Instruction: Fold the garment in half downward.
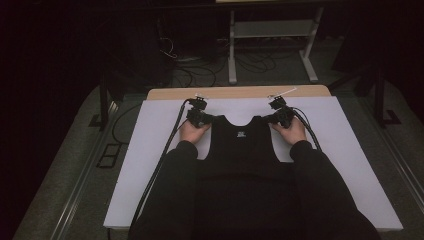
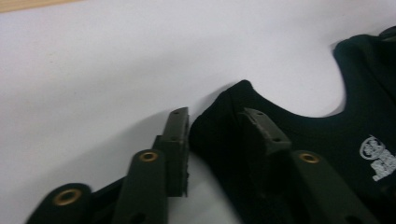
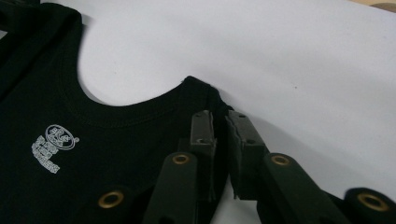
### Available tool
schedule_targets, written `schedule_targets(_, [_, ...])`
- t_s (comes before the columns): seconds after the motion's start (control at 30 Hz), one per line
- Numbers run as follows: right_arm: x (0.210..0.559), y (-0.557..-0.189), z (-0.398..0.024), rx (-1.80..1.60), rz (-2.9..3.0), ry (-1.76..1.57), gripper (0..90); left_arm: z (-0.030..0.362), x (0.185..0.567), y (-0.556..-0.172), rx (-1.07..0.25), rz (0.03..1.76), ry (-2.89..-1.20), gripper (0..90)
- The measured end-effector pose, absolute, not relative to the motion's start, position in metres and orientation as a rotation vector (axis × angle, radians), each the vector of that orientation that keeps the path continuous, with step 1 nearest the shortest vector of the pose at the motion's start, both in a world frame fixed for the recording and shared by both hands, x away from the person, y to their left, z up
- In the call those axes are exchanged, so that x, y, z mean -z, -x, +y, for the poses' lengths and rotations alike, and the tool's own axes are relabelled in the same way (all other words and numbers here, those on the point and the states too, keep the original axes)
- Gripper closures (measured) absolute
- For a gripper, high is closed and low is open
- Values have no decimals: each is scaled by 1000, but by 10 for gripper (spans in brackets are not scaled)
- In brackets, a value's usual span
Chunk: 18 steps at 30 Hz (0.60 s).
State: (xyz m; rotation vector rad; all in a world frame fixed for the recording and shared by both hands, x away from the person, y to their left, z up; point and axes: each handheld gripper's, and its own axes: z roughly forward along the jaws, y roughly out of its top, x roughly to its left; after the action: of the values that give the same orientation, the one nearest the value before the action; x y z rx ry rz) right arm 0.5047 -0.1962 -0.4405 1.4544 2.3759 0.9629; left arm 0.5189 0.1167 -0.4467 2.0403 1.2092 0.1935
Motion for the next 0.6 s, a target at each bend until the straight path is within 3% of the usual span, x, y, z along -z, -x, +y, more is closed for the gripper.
schedule_targets(0.37, [437,-504,-199,-1012,2368,-1493,837,111,446,-517,-189,1258,-2043,849])
schedule_targets(0.6, [433,-501,-200,-1044,2347,-1509,838,114,441,-514,-168,1286,-2052,869])
